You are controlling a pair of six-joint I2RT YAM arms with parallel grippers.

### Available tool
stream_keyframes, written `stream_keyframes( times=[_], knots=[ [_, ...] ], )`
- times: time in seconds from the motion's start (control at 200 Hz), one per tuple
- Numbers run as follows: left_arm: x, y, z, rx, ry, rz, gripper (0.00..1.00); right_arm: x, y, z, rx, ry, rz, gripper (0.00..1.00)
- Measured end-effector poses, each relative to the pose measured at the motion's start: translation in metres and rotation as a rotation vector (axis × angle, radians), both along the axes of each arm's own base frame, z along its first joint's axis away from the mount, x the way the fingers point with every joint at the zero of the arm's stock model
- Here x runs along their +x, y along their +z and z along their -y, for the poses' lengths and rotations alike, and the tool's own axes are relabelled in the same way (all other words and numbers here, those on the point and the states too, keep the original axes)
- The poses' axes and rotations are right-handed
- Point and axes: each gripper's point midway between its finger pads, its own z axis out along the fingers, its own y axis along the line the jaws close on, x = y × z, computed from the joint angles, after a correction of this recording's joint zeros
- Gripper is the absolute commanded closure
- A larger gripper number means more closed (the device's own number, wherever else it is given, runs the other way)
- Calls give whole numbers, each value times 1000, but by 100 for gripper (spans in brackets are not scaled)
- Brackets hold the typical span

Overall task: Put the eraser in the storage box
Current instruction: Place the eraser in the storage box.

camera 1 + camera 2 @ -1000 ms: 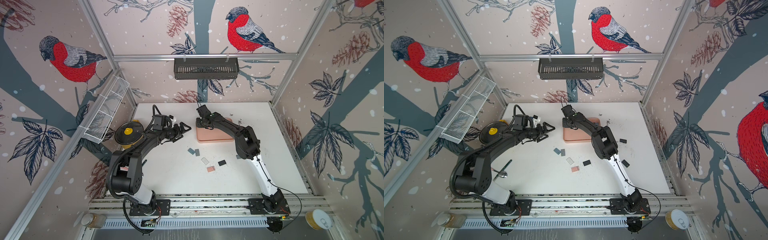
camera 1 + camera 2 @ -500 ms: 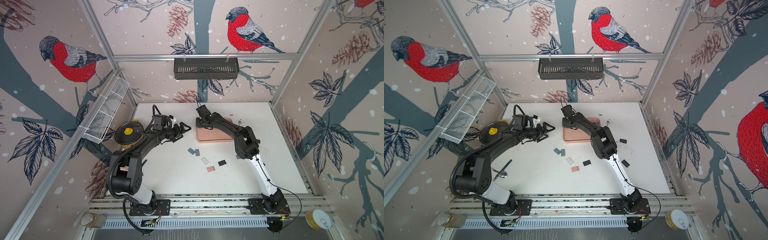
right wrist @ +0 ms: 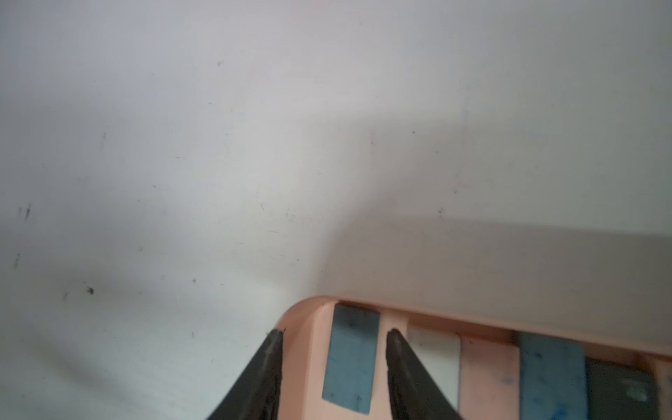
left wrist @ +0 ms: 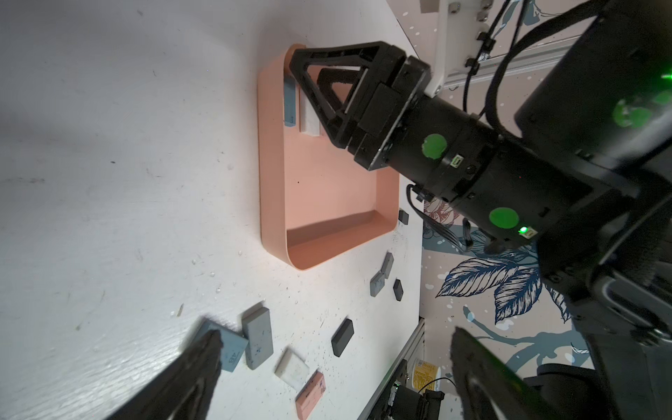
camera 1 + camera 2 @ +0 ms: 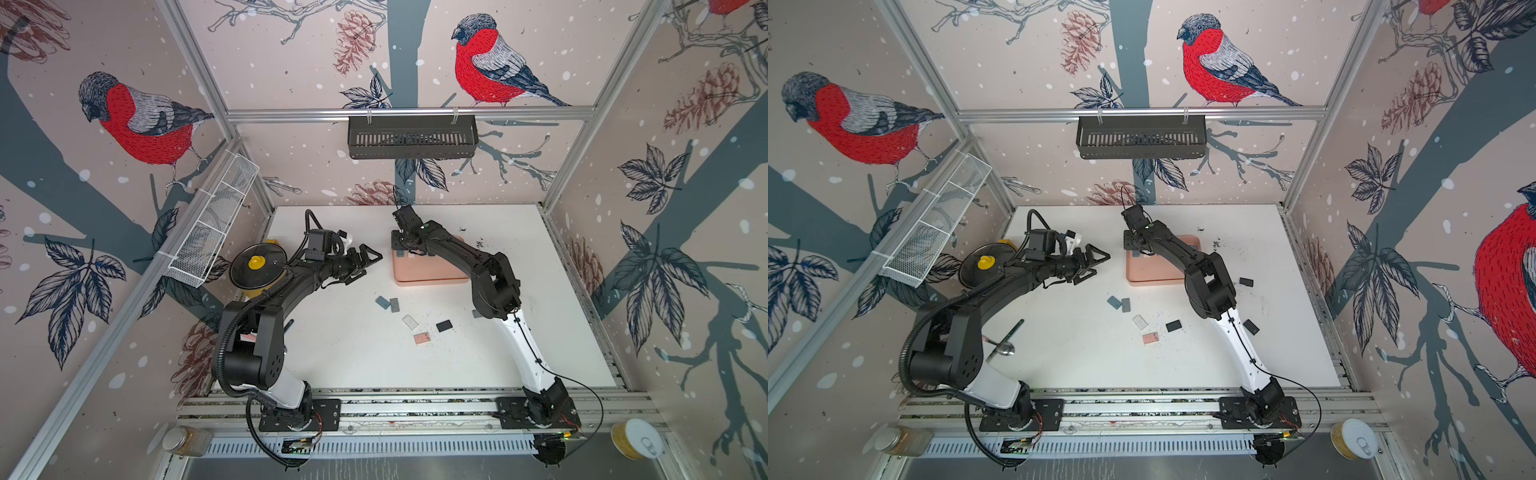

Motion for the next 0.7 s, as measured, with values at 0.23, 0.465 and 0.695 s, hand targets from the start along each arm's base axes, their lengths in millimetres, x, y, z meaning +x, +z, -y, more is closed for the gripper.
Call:
stream_keyframes(
  times=[0.23,0.465,0.695],
  knots=[
    [0,2,0,1,0,7,3,-6,27,7,4,-4,22,44],
    [2,3,-3,29,4,25,3,-22,46,25,-15,-20,26,35],
    [0,0,1,62,-7,32,3,-37,75,49,-11,-28,65,24]
  ],
)
